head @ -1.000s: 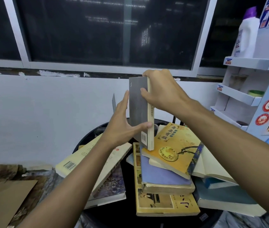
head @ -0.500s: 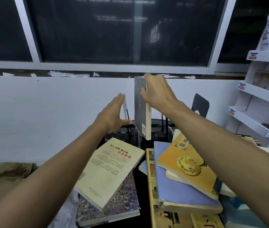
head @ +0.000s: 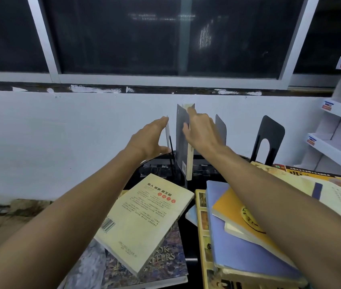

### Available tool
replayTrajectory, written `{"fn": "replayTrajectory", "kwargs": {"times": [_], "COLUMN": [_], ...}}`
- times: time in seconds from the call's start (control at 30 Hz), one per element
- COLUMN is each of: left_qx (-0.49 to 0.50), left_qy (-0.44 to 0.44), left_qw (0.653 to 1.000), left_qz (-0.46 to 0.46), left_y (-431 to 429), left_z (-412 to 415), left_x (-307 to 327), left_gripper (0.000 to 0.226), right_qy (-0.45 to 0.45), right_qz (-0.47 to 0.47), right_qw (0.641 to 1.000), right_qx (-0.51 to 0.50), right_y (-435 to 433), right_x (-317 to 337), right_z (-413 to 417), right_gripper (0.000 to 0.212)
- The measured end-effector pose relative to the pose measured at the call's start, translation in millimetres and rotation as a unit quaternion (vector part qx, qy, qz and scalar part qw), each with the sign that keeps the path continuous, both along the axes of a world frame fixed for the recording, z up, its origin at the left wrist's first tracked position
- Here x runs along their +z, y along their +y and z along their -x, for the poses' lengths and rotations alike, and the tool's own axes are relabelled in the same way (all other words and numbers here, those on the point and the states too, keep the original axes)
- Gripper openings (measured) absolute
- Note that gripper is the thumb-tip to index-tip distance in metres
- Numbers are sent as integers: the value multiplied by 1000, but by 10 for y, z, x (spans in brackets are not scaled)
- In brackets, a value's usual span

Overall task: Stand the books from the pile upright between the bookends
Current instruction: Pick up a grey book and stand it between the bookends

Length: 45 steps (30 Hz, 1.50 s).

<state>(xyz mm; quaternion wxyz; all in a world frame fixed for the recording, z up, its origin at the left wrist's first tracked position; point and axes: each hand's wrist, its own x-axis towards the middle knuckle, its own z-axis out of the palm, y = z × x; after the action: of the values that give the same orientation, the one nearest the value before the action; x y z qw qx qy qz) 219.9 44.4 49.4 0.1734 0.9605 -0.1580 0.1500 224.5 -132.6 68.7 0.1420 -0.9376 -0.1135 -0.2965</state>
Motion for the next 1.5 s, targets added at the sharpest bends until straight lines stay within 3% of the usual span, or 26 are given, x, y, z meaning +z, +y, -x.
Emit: {"fn": "replayTrajectory", "kwargs": {"times": [0.6, 0.93, 1.27, 1.5], "left_qx": [-5, -84, -84, -87], "left_qy": [9, 38, 7, 24], "left_qw": [1000, 993, 989, 991], "left_qz": [19, 76, 121, 98], "left_y": [-49, -44, -64, -78], "left_z": [-120, -59, -24, 56], "left_x": [-38, -28, -99, -37], "left_gripper": [93, 98, 84, 86], "right_qy": [10, 149, 149, 161], "right_qz": [-60, -24, -44, -42], "right_qw": [989, 963, 958, 954], "right_qx": [137, 225, 240, 249], "right_y": [-52, -215, -139, -184], "right_x": [-235, -155, -162, -162], "right_z": [-40, -82, -32, -14], "right_gripper": [42, 86, 83, 84]}}
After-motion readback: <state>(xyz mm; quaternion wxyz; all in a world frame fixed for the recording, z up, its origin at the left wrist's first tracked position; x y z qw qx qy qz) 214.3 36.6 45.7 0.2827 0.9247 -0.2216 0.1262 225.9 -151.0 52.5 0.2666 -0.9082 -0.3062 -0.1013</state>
